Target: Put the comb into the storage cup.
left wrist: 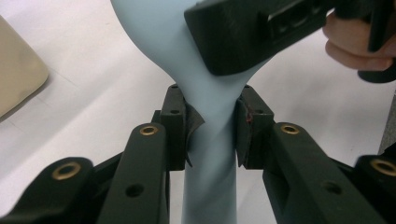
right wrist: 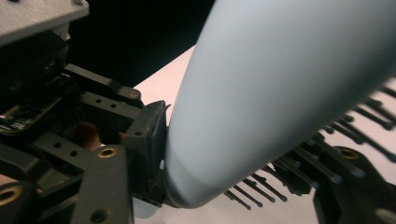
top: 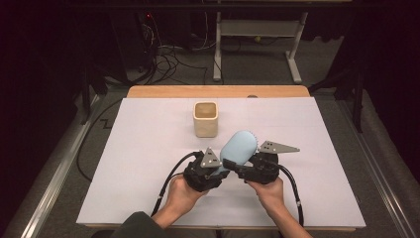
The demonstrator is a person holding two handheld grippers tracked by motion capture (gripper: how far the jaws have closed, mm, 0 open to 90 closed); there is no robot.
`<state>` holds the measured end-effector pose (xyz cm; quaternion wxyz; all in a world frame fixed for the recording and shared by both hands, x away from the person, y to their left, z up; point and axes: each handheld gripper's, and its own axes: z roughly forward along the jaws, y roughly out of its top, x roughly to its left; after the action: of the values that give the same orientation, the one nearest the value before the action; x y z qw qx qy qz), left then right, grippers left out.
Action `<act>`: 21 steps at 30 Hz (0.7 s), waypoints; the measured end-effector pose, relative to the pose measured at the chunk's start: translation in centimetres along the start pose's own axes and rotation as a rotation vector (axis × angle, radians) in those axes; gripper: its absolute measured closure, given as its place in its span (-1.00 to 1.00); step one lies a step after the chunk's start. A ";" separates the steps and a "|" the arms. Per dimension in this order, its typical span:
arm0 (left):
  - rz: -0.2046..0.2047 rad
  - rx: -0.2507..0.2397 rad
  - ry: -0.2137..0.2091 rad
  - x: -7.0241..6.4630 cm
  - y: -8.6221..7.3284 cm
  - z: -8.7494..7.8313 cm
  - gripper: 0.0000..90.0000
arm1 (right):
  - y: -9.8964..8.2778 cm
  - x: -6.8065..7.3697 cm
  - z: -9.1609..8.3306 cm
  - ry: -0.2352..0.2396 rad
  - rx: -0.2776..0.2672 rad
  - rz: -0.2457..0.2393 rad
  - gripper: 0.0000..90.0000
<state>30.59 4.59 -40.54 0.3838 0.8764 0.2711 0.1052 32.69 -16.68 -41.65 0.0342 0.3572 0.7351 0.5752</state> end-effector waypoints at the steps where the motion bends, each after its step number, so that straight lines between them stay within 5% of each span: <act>1: 0.000 0.001 0.000 0.0 0.0 0.0 0.54 | 0.1 0.0 0.0 0.002 0.002 -0.002 0.02; 16: -0.016 -0.011 -0.011 0.5 -0.1 -0.7 0.52 | 1.7 0.8 0.3 0.046 0.071 -0.032 0.22; 21: -0.032 -0.008 -0.009 0.8 -0.2 -0.9 0.33 | 2.3 0.9 0.1 0.042 0.072 -0.039 0.23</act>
<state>30.78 5.72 -40.08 0.3902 0.8709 0.2829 0.0965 33.18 -15.94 -39.36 0.0169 0.3317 0.7627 0.5550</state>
